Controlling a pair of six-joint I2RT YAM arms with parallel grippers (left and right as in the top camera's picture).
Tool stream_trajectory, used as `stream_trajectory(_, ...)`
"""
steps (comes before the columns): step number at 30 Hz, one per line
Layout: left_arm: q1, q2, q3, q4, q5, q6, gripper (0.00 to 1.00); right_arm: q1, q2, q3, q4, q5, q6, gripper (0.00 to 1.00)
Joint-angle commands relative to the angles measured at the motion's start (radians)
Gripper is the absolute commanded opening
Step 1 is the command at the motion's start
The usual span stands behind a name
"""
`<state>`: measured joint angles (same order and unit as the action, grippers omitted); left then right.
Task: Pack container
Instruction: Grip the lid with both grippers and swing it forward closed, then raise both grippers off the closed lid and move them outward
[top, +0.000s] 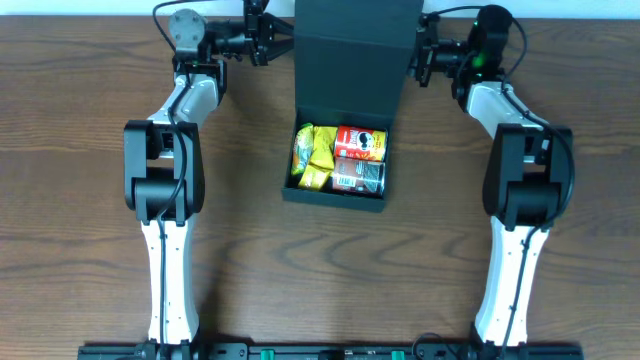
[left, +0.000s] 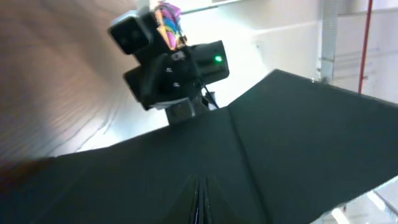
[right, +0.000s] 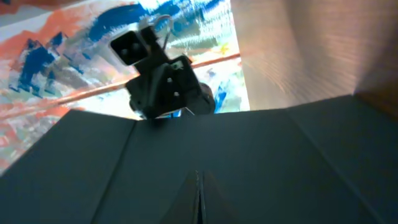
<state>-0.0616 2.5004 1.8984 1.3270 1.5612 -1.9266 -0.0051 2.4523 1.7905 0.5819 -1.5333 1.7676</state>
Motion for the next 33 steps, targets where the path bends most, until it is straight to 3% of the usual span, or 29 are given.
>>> stream_trajectory(1, 0.004, 0.008, 0.010, 0.087, 0.019, -0.158, 0.06, 0.016, -0.008, 0.009, 0.019, -0.027, 0.035, 0.01)
stream_trajectory(23, -0.126, -0.180, 0.010, 0.100, 0.019, -0.159, 0.06, 0.035, -0.373, 0.008, 0.033, -0.027, 0.023, 0.02)
stream_trajectory(33, -0.112, -0.231, 0.009, 0.083, 0.019, -0.157, 0.06, -0.004, -0.392, 0.009, 0.100, -0.027, 0.016, 0.02)
